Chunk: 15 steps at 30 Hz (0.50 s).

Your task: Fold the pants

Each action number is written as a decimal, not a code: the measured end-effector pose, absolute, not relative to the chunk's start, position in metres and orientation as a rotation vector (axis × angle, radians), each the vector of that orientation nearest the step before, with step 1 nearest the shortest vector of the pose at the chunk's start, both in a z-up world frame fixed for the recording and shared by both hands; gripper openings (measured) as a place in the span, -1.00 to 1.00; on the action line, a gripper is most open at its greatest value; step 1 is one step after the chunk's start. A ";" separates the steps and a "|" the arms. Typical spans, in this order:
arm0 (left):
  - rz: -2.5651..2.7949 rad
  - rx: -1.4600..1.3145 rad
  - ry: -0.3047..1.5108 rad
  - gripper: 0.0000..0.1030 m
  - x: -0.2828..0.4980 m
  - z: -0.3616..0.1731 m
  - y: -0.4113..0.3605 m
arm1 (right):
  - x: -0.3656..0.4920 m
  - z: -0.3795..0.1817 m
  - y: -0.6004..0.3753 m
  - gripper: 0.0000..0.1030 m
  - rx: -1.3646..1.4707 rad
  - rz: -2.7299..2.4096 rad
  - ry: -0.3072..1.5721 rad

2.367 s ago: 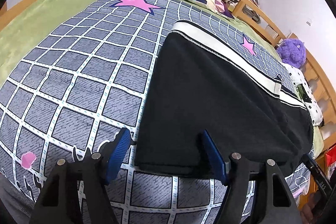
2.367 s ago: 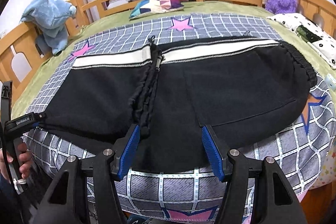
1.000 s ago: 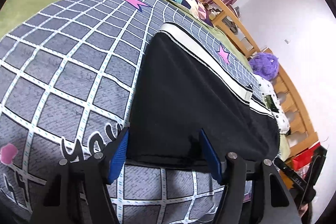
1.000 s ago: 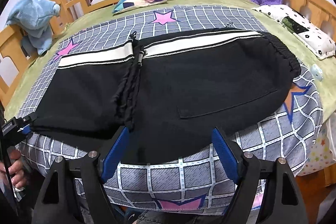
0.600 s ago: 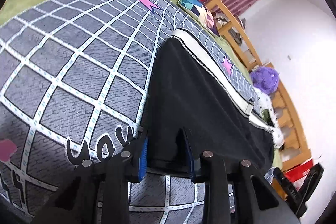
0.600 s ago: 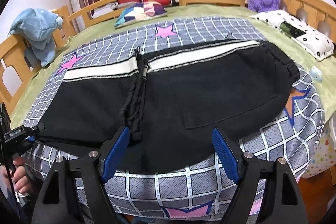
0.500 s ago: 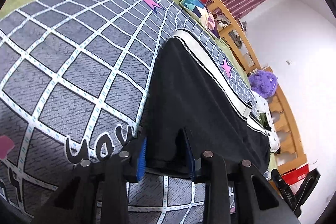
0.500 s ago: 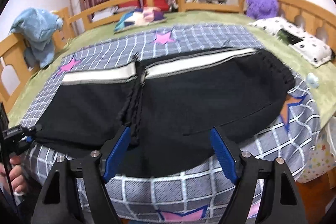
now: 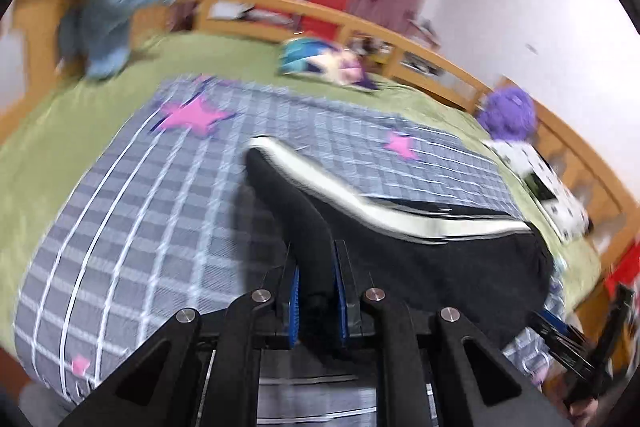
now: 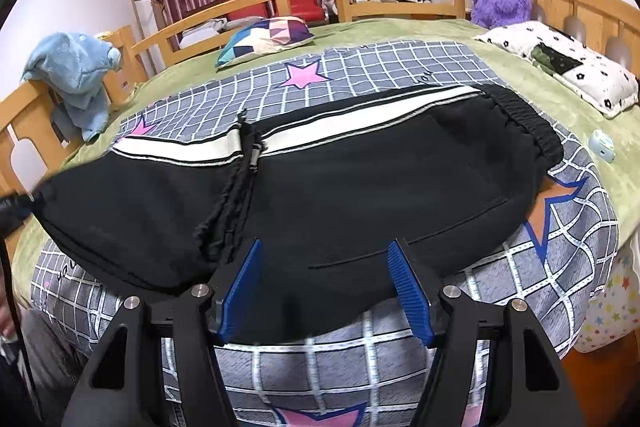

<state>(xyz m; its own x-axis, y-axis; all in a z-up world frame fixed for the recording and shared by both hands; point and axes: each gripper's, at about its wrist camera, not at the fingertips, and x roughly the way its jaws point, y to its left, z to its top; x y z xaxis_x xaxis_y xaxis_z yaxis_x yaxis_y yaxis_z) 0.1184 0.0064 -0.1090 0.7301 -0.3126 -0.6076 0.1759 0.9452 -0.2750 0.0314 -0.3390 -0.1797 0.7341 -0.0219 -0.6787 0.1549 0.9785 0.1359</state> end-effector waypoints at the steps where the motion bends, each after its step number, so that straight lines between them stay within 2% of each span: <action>1: -0.299 -0.183 0.694 -0.74 0.117 -0.099 -0.008 | 0.033 -0.180 -0.343 0.26 0.195 -0.099 0.745; 7: -0.547 -0.066 0.705 -0.74 0.115 -0.068 -0.124 | 0.030 -0.175 -0.393 0.26 0.242 -0.151 0.753; 12: -0.678 -0.018 0.786 -0.74 0.111 -0.103 -0.200 | 0.022 -0.170 -0.432 0.26 0.232 -0.226 0.775; 15: -0.724 -0.029 0.909 -0.72 0.120 -0.141 -0.224 | 0.017 -0.170 -0.446 0.26 0.247 -0.228 0.788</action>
<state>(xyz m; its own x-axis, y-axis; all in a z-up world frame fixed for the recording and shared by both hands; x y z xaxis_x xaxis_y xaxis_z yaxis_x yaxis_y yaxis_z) 0.1203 -0.2240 -0.1405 0.3976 -0.5837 -0.7080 0.5600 0.7656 -0.3167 0.0174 -0.4464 -0.1696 0.6834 -0.1101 -0.7217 0.2928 0.9469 0.1329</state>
